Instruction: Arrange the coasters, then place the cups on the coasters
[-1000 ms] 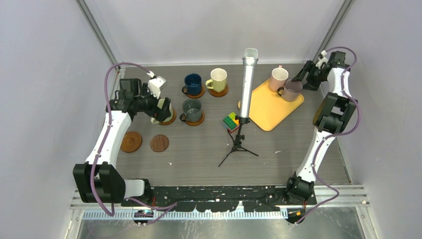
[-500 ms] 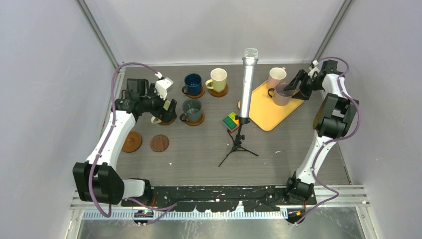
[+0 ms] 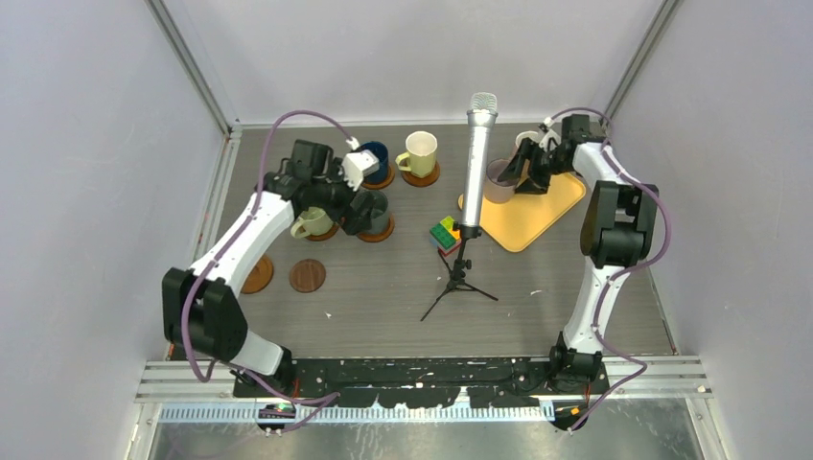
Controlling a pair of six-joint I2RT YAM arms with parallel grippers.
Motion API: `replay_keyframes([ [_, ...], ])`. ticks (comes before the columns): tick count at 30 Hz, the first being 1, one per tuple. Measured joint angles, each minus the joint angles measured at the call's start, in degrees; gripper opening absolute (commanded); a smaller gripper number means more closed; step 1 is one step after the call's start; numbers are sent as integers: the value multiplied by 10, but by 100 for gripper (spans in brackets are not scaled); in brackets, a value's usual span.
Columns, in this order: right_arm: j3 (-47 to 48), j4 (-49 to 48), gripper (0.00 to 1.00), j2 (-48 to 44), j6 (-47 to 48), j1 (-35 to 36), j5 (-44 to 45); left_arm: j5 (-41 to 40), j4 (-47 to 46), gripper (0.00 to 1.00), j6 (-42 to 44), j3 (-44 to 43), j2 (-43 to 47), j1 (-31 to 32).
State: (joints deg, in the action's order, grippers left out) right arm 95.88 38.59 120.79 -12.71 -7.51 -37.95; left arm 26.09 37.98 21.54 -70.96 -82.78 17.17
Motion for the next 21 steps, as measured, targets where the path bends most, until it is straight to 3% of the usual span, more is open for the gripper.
replay_keyframes([
  [7,0,-12,70,0,-11,31,53,-7,-4,97,3,-99,-90,70],
  [14,0,-47,58,-4,-7,31,127,-21,-9,97,3,-104,-115,96],
  [21,18,-54,61,-4,15,31,125,-33,-11,97,3,-104,-118,97],
])
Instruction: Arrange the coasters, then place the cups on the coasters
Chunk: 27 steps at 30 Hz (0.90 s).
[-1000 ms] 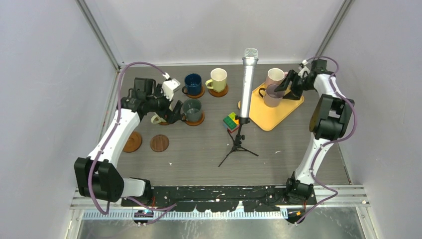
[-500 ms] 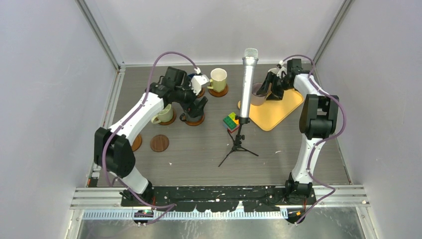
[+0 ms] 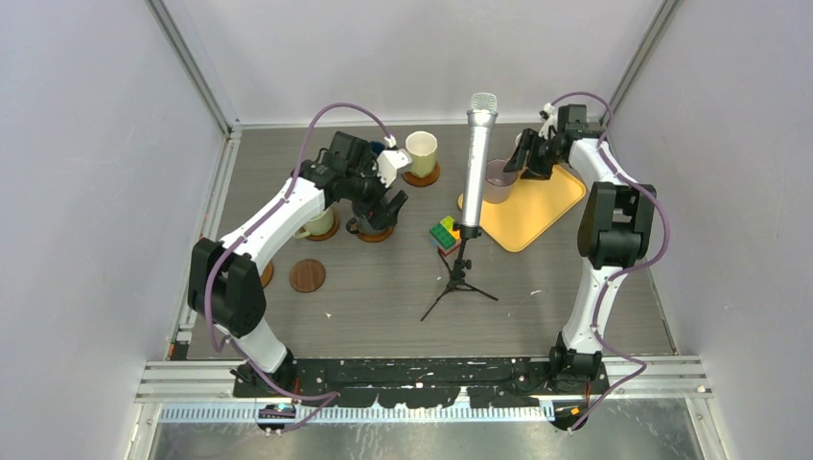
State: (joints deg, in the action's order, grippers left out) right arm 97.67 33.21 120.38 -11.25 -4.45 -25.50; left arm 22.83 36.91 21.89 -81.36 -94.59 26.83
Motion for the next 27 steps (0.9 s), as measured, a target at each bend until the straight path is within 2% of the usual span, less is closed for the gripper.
replay_keyframes([
  [7,42,-1,60,11,23,17,-21,-4,-2,97,0,0,0,0],
  [17,116,32,54,68,79,28,-59,-3,-2,96,0,0,0,0],
  [27,119,64,44,76,132,38,-95,2,11,94,12,-30,-24,13],
])
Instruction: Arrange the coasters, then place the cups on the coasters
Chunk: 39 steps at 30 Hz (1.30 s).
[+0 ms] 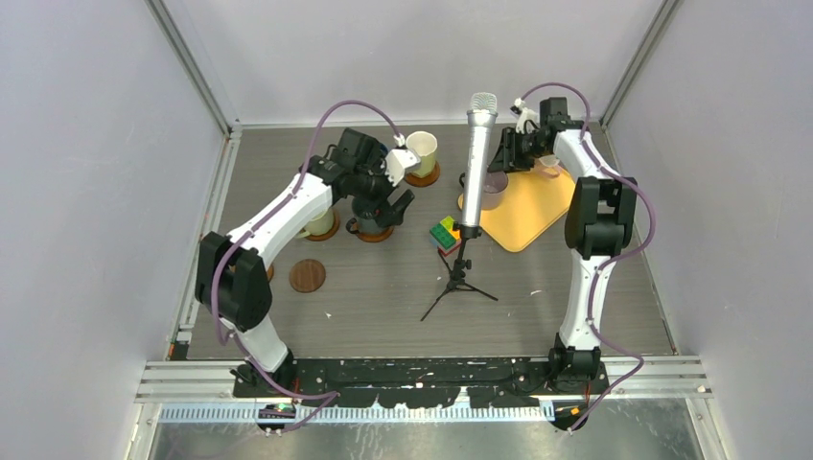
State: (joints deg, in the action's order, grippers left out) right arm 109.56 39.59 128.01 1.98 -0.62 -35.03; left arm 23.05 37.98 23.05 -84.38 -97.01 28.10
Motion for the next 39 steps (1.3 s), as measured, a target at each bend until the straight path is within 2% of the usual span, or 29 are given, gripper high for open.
replay_keyframes([
  [14,-16,16,43,0,40,3,-3,-5,8,93,23,-50,-48,30],
  [24,-18,33,41,0,75,29,-14,-12,32,87,106,-247,-198,63],
  [30,-18,34,46,0,79,30,-19,-31,36,85,172,-316,-280,81],
  [39,-18,33,46,-7,71,31,-22,-46,44,84,240,-455,-387,91],
])
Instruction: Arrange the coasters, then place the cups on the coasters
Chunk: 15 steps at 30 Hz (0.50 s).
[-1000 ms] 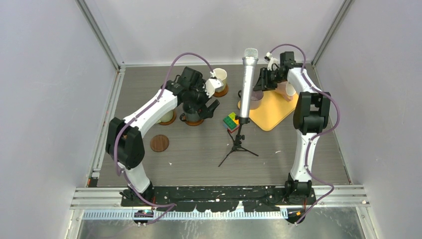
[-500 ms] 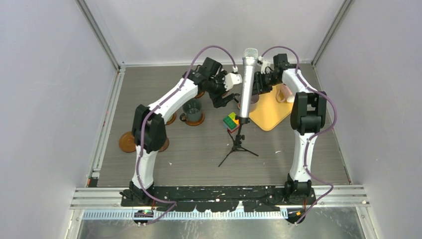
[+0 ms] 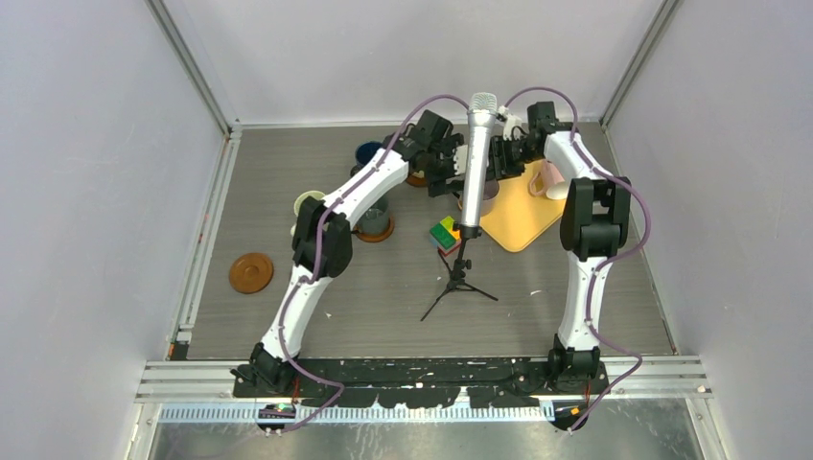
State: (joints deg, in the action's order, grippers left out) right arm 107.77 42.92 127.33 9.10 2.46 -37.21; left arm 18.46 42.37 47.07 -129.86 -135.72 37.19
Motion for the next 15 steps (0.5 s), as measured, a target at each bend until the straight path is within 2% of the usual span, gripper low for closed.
replay_keyframes([
  [5,0,-1,46,-3,-5,0,0,-10,1,84,17,-57,-44,3],
  [15,0,-7,53,-17,-58,-25,10,-13,3,81,39,-59,-74,18],
])
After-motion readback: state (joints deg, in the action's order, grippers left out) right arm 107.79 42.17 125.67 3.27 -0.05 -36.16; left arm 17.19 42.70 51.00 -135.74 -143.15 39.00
